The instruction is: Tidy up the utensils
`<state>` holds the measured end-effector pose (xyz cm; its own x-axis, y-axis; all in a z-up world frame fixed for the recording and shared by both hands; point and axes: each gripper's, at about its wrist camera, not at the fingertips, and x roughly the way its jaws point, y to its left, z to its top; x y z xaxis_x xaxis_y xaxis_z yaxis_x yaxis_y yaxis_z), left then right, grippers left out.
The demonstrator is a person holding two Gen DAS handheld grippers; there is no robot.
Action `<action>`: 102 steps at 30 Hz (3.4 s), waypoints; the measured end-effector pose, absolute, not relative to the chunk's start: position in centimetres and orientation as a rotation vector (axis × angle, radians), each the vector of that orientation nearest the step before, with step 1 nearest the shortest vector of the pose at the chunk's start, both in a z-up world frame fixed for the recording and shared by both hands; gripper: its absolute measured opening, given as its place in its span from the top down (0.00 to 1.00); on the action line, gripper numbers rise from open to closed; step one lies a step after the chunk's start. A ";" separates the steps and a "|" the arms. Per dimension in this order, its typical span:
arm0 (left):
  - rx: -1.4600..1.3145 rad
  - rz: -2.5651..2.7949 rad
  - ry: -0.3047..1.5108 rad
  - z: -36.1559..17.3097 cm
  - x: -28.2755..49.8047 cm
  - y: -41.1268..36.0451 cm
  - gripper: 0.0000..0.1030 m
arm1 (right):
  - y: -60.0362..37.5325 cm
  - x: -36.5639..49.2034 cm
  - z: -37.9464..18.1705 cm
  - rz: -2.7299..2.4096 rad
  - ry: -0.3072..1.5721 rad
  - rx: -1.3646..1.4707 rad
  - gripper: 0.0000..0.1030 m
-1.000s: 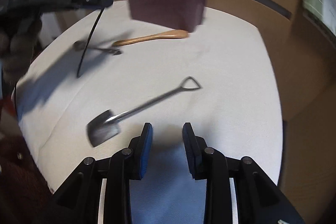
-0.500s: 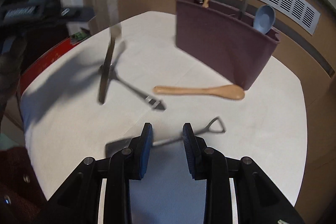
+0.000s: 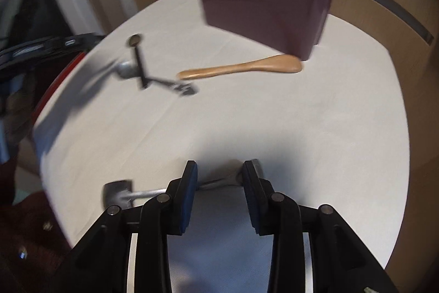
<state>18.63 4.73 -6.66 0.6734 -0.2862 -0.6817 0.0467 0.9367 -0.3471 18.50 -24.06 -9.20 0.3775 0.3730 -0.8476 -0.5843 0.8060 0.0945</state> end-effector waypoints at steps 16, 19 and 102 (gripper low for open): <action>-0.349 -0.168 0.840 -7.3 17.8 5.8 0.83 | -17.5 10.7 -9.4 0.915 0.776 -0.676 0.69; -0.356 -0.159 0.844 -7.5 17.6 6.1 0.83 | -16.0 13.2 -9.8 0.867 0.776 -0.669 0.69; -0.157 -0.093 0.777 -6.3 23.2 1.2 0.71 | -27.1 17.9 -6.2 0.434 0.703 0.109 0.73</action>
